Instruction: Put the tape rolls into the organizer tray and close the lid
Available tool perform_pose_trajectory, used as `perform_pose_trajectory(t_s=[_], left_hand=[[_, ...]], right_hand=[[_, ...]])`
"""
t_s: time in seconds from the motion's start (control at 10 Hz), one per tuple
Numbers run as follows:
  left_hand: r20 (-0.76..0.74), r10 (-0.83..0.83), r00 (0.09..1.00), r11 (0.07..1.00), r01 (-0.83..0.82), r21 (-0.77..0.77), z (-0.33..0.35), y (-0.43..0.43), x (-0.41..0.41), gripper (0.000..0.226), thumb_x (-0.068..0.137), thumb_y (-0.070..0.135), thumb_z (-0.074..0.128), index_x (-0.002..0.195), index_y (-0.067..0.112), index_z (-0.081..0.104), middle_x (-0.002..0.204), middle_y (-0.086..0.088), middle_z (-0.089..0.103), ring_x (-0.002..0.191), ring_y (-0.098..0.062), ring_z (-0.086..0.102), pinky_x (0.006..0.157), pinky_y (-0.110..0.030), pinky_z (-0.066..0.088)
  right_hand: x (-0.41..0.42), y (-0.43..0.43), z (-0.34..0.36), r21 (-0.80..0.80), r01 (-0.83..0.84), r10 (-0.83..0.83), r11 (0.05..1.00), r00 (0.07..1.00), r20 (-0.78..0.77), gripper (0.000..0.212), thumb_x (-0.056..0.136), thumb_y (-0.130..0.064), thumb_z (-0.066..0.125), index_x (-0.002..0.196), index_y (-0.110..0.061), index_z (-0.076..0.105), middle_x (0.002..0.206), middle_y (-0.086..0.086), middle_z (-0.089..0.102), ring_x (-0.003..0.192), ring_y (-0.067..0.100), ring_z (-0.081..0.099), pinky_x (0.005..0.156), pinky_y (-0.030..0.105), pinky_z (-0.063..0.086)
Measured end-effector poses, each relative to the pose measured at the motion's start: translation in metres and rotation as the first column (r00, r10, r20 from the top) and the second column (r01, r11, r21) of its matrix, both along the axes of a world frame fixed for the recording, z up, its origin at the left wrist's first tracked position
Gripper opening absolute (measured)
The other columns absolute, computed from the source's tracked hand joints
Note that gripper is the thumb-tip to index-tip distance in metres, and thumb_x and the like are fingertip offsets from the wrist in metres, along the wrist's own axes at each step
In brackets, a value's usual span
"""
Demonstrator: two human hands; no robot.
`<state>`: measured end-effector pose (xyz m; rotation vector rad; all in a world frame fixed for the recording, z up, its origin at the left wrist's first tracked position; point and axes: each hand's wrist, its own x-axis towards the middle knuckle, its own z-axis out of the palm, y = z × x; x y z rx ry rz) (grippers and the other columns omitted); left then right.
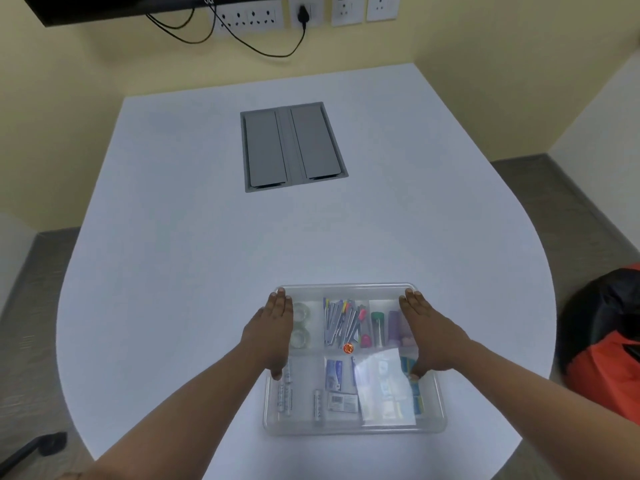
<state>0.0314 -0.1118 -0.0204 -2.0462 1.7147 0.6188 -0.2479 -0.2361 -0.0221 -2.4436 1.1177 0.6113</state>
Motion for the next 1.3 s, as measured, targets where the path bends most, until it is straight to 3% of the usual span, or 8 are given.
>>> perform_pose_trajectory(t_s=[0.1, 0.3, 0.4, 0.5, 0.6, 0.8, 1.1, 1.3], left_hand=[[0.013, 0.023, 1.000, 0.999, -0.022, -0.025, 0.002, 0.001, -0.006, 0.141, 0.058, 0.029, 0.091, 0.147, -0.001, -0.013, 0.159, -0.018, -0.019, 0.148, -0.030, -0.010, 0.121, -0.037, 0.009], [-0.104, 0.023, 0.994, 0.991, -0.037, -0.129, -0.006, 0.020, -0.019, 0.095, 0.081, 0.001, 0.054, 0.150, 0.006, -0.012, 0.161, -0.010, -0.015, 0.149, -0.024, -0.010, 0.121, -0.035, 0.005], [-0.245, 0.111, 0.963, 0.957, -0.170, -0.236, -0.016, 0.036, -0.032, 0.089, 0.084, 0.010, 0.053, 0.152, 0.009, -0.005, 0.162, -0.008, -0.009, 0.149, -0.021, -0.007, 0.120, -0.031, 0.004], [-0.313, 0.107, 0.944, 0.917, -0.216, -0.335, -0.028, 0.054, -0.046, 0.079, 0.093, 0.035, 0.047, 0.152, 0.012, -0.001, 0.162, -0.005, -0.008, 0.149, -0.019, -0.006, 0.120, -0.029, 0.001], [-0.276, 0.092, 0.957, 0.904, -0.196, -0.380, -0.042, 0.075, -0.055, 0.079, 0.096, 0.056, 0.030, 0.152, 0.013, -0.007, 0.157, -0.002, -0.020, 0.147, -0.019, -0.016, 0.118, -0.029, -0.009], [-0.186, 0.033, 0.982, 0.910, -0.106, -0.401, -0.052, 0.089, -0.059, 0.077, 0.096, 0.059, 0.014, 0.145, 0.013, -0.023, 0.155, -0.005, -0.030, 0.140, -0.022, -0.033, 0.111, -0.027, -0.024], [-0.189, 0.048, 0.981, 0.899, -0.125, -0.419, -0.049, 0.092, -0.060, 0.084, 0.090, 0.068, 0.010, 0.145, 0.015, -0.024, 0.159, -0.003, -0.021, 0.143, -0.015, -0.026, 0.114, -0.026, -0.021], [-0.145, 0.012, 0.989, 0.837, -0.089, -0.539, -0.020, 0.076, -0.056, 0.088, 0.089, 0.072, 0.011, 0.151, 0.012, -0.004, 0.161, -0.003, -0.006, 0.148, -0.018, -0.010, 0.118, -0.033, -0.008]], right_hand=[[-0.007, 0.001, 0.002, 0.001, -0.004, 0.004, 1.000, 1.000, 0.030, 0.141, 0.060, -0.054, 0.084, 0.149, -0.005, -0.013, 0.158, 0.011, -0.021, 0.146, 0.022, -0.016, 0.118, 0.031, 0.000], [0.004, 0.023, -0.001, 0.104, 0.099, -0.113, 0.990, 0.985, 0.134, 0.118, 0.075, -0.059, 0.070, 0.152, -0.011, -0.006, 0.160, 0.009, -0.017, 0.146, 0.027, -0.016, 0.119, 0.037, 0.002], [0.012, 0.045, -0.006, 0.017, 0.099, -0.099, 0.995, 0.952, 0.289, 0.101, 0.083, -0.054, 0.064, 0.153, -0.014, 0.004, 0.162, 0.006, -0.007, 0.148, 0.022, -0.009, 0.118, 0.033, 0.003], [0.016, 0.071, -0.017, -0.057, 0.143, -0.113, 0.988, 0.927, 0.357, 0.093, 0.086, -0.057, 0.056, 0.153, -0.015, 0.005, 0.162, 0.003, -0.002, 0.148, 0.020, -0.009, 0.120, 0.033, 0.004], [0.010, 0.095, -0.034, -0.099, 0.176, -0.134, 0.980, 0.934, 0.332, 0.090, 0.087, -0.065, 0.043, 0.152, -0.021, -0.001, 0.159, -0.005, -0.012, 0.147, 0.017, -0.013, 0.119, 0.034, 0.001], [-0.005, 0.113, -0.049, -0.229, 0.123, -0.054, 0.966, 0.956, 0.289, 0.082, 0.089, -0.072, 0.011, 0.151, -0.022, -0.009, 0.160, -0.004, -0.014, 0.145, 0.016, -0.019, 0.118, 0.035, -0.005], [-0.006, 0.111, -0.050, -0.215, 0.096, -0.034, 0.972, 0.962, 0.273, 0.085, 0.087, -0.074, 0.011, 0.147, -0.020, -0.019, 0.157, -0.004, -0.020, 0.144, 0.014, -0.022, 0.117, 0.032, -0.008], [0.001, 0.086, -0.028, -0.264, 0.052, 0.029, 0.963, 0.955, 0.294, 0.085, 0.089, -0.070, 0.016, 0.149, -0.017, -0.015, 0.159, -0.001, -0.014, 0.146, 0.015, -0.016, 0.117, 0.032, -0.008]])
